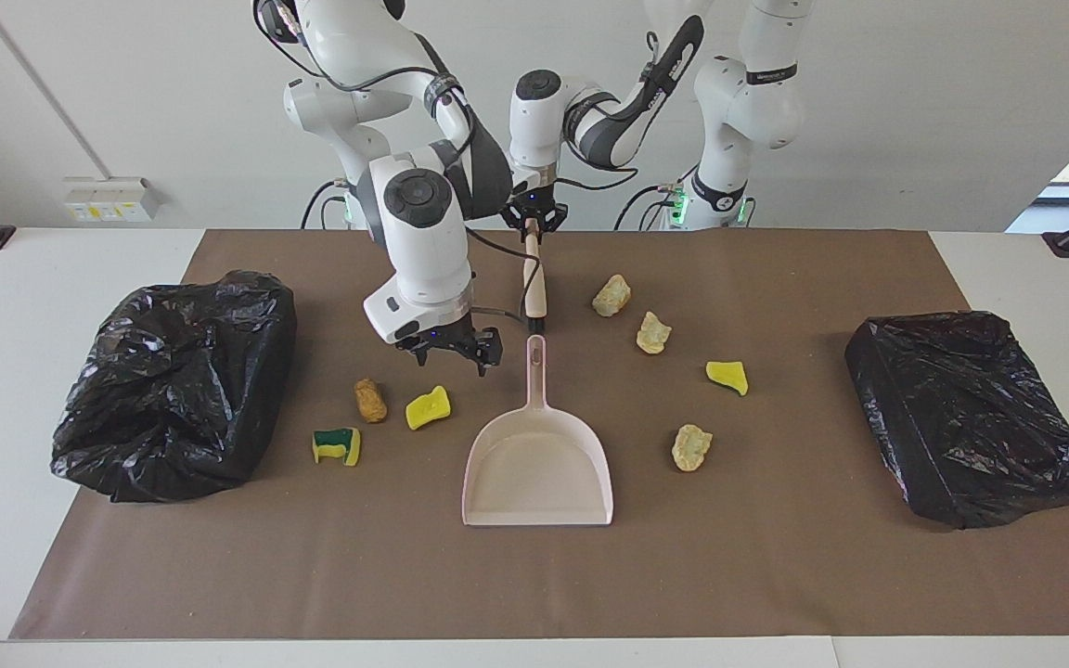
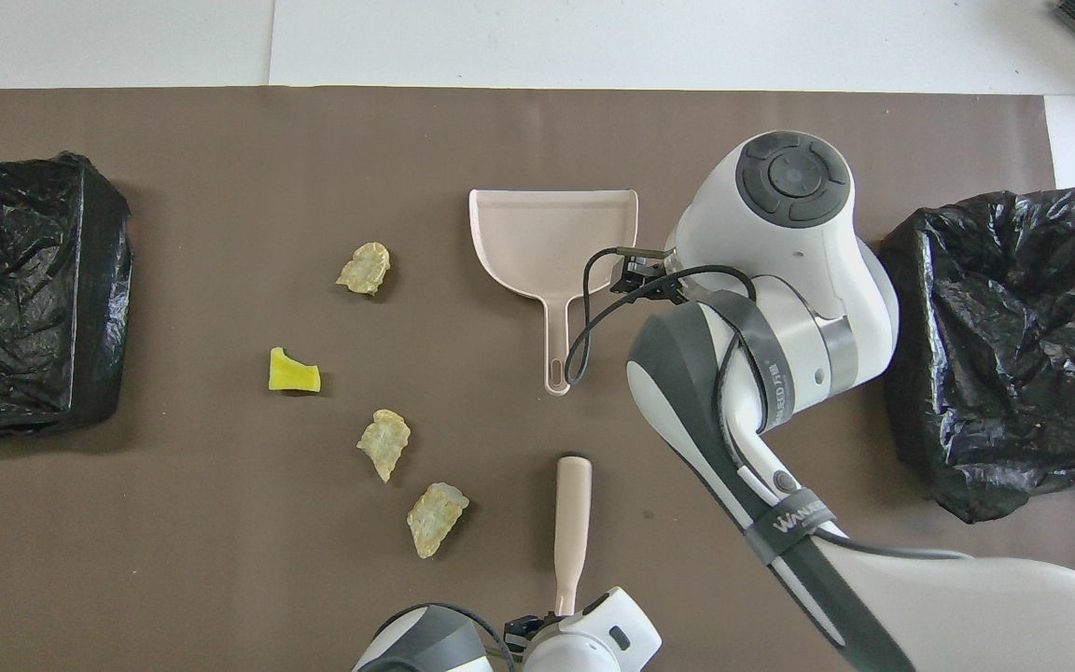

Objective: Sweep and dump trash in bin

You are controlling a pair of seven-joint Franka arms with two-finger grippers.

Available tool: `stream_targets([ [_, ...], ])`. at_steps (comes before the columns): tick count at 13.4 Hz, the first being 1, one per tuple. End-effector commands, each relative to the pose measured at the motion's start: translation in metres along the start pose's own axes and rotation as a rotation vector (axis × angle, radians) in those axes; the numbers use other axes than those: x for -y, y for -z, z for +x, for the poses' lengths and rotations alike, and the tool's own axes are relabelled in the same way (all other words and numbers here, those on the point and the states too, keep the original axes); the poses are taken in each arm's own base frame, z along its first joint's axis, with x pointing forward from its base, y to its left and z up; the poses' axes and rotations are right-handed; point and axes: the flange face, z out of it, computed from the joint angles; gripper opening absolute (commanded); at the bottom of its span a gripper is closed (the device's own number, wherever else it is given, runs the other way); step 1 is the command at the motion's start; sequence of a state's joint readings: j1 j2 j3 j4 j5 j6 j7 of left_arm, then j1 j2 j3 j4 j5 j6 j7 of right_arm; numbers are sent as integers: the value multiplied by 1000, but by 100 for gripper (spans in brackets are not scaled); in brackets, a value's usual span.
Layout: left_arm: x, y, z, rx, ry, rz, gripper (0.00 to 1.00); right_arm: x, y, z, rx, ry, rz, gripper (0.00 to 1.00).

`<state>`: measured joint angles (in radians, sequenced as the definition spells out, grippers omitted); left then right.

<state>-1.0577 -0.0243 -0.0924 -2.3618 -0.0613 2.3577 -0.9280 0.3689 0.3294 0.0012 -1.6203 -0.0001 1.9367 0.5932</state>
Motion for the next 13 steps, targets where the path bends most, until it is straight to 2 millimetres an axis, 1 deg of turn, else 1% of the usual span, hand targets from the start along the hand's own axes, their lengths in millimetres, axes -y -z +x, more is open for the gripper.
stream_targets([
  [1,4,4,1,1,4,14,0,20,-3,-2,-18,-47,8,100],
  [2,6,7,1,7,3,25,0,33,-12,-7,-11,-45,0,100],
  [3,10,8,3,14,10,38,0,40,-20,-6,-12,-47,-11,100],
  [5,29,21,20,-8,17,72,0,50,-30,0,-13,-70,-15,100],
  [6,36,26,23,-3,21,85,0,62,-32,-2,-24,-56,-6,100],
  [7,50,30,34,-6,21,113,0,68,-37,-1,-38,-51,6,100],
  [9,72,39,49,-12,9,158,0,88,-42,-15,-48,-23,14,100],
  [10,86,43,58,-5,21,167,0,94,-43,-20,-55,-5,7,100],
  [11,95,44,64,5,16,176,0,101,-44,-23,-77,10,14,100],
  [12,107,53,76,-4,29,165,0,105,-47,-28,-77,25,14,100],
  [13,124,59,88,-7,40,159,0,104,-50,-30,-68,44,4,100],
])
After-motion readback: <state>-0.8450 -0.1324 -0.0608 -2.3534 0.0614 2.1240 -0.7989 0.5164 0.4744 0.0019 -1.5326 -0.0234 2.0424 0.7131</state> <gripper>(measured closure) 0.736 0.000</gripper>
